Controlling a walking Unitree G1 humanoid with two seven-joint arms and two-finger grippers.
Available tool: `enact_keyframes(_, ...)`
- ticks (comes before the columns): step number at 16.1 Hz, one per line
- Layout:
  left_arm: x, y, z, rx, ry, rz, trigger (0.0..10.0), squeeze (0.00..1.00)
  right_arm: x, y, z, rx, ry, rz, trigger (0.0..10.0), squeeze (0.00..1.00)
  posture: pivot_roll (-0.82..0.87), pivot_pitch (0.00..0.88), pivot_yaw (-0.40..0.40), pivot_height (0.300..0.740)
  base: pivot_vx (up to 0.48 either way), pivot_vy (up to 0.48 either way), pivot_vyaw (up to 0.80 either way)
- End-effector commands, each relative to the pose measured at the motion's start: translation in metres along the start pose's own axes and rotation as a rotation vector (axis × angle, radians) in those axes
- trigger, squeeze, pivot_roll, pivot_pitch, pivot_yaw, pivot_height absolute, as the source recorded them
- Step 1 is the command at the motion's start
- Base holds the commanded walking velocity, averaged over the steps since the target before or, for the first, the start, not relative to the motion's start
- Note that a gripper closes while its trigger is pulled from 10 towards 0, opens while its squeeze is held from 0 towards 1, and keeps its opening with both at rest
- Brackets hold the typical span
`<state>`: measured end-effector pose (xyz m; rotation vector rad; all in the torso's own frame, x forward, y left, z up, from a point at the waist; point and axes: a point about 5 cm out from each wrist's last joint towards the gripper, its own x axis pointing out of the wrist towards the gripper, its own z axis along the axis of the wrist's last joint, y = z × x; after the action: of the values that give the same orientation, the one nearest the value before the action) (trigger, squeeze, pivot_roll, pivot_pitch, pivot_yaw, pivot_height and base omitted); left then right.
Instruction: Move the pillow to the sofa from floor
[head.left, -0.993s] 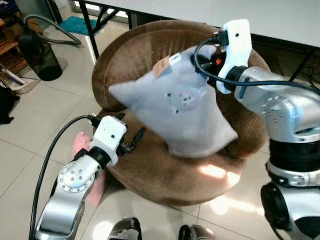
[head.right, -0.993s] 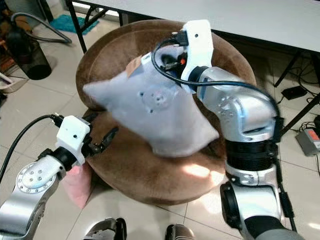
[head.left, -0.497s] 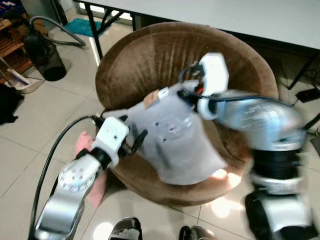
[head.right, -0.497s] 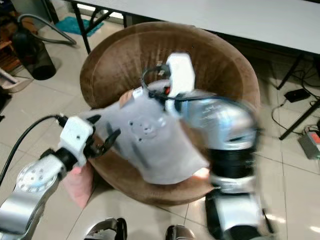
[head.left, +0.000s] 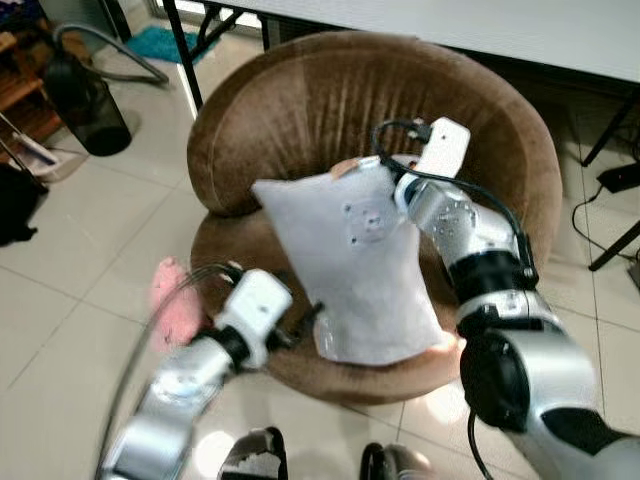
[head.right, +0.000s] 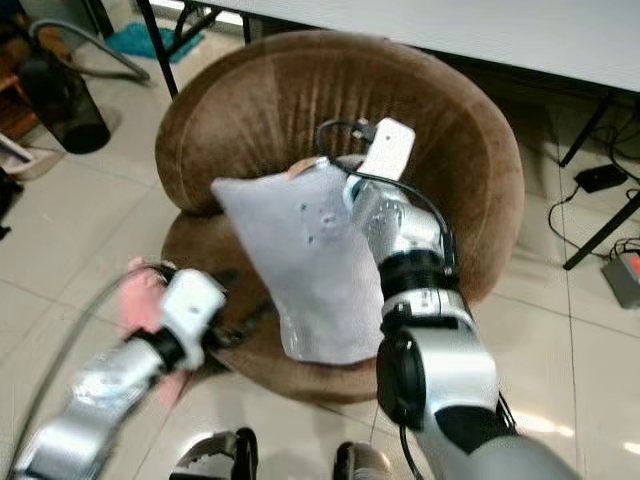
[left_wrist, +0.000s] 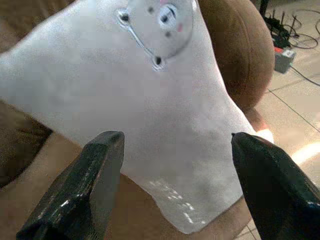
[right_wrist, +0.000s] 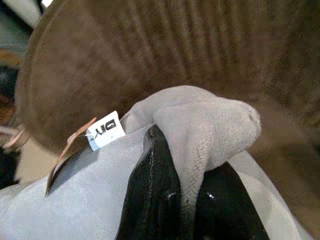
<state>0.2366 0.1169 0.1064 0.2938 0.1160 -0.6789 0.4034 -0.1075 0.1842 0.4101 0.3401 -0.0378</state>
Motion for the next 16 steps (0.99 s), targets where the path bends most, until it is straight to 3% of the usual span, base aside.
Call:
enact_keyframes(1,0.004,-0.005,0.002,0.02,-0.002,0.005,10.0,0.0,0.002,0.001,0.012,0.005,-0.07,-0.024,10.0,0.0,0.11,0.211,-0.007,0.74,0.0,0.0,0.0)
enact_keyframes(3,0.02,-0.025,0.01,0.023,-0.014,-0.001,10.0,0.0,0.006,-0.001,0.019,-0.029,-0.139,-0.068,10.0,0.0,0.11,0.211,-0.009,0.74,0.0,0.0,0.0)
enact_keyframes(4,0.031,-0.041,0.016,0.024,-0.022,-0.007,10.0,0.0,0.007,-0.002,0.019,-0.036,-0.155,-0.08,10.0,1.0,0.11,0.211,-0.01,0.74,0.0,0.0,0.0)
enact_keyframes(6,0.049,-0.067,0.025,0.024,-0.031,-0.017,10.0,0.0,0.007,-0.004,0.019,-0.033,-0.179,-0.08,10.0,1.0,0.11,0.207,-0.007,0.74,0.0,0.0,0.0)
enact_keyframes(8,0.054,-0.069,0.023,0.03,-0.033,-0.009,10.0,0.0,0.007,-0.008,0.023,-0.009,-0.212,-0.091,10.0,1.0,0.11,0.195,-0.005,0.74,0.0,0.0,0.0)
enact_keyframes(9,0.048,-0.061,0.021,0.042,-0.041,0.012,10.0,0.0,0.007,-0.013,0.028,0.034,-0.239,-0.099,10.0,1.0,0.11,0.186,-0.006,0.74,0.0,0.0,0.0)
enact_keyframes(10,0.043,-0.053,0.019,0.059,-0.05,0.038,10.0,0.0,0.006,-0.016,0.034,0.059,-0.269,-0.103,10.0,0.07,0.11,0.174,-0.006,0.74,0.0,0.0,0.0)
enact_keyframes(11,0.045,-0.052,0.02,0.071,-0.061,0.071,10.0,0.0,0.006,-0.018,0.04,0.053,-0.292,-0.096,10.0,0.0,0.1,0.163,-0.009,0.74,0.0,0.0,0.0)
enact_keyframes(13,0.055,-0.048,0.019,0.052,-0.069,0.251,10.0,0.0,0.003,-0.009,0.049,-0.088,-0.343,0.021,10.0,0.0,0.09,0.133,-0.017,0.74,0.0,0.0,0.0)
enact_keyframes(14,0.056,-0.05,0.017,0.049,-0.064,0.267,10.0,0.0,0.003,-0.009,0.044,-0.136,-0.332,0.046,10.0,0.0,0.07,0.118,-0.02,0.74,0.0,0.0,0.0)
enact_keyframes(15,0.058,-0.053,0.009,0.045,-0.042,0.295,10.0,0.0,0.001,-0.014,0.027,-0.258,-0.306,0.092,10.0,0.0,0.04,0.087,-0.013,0.74,0.0,0.0,0.0)
enact_keyframes(16,0.059,-0.052,0.004,0.032,-0.021,0.331,10.0,0.0,-0.003,-0.02,0.011,-0.292,-0.274,0.121,10.0,0.0,0.03,0.08,-0.009,0.74,0.0,0.0,0.0)
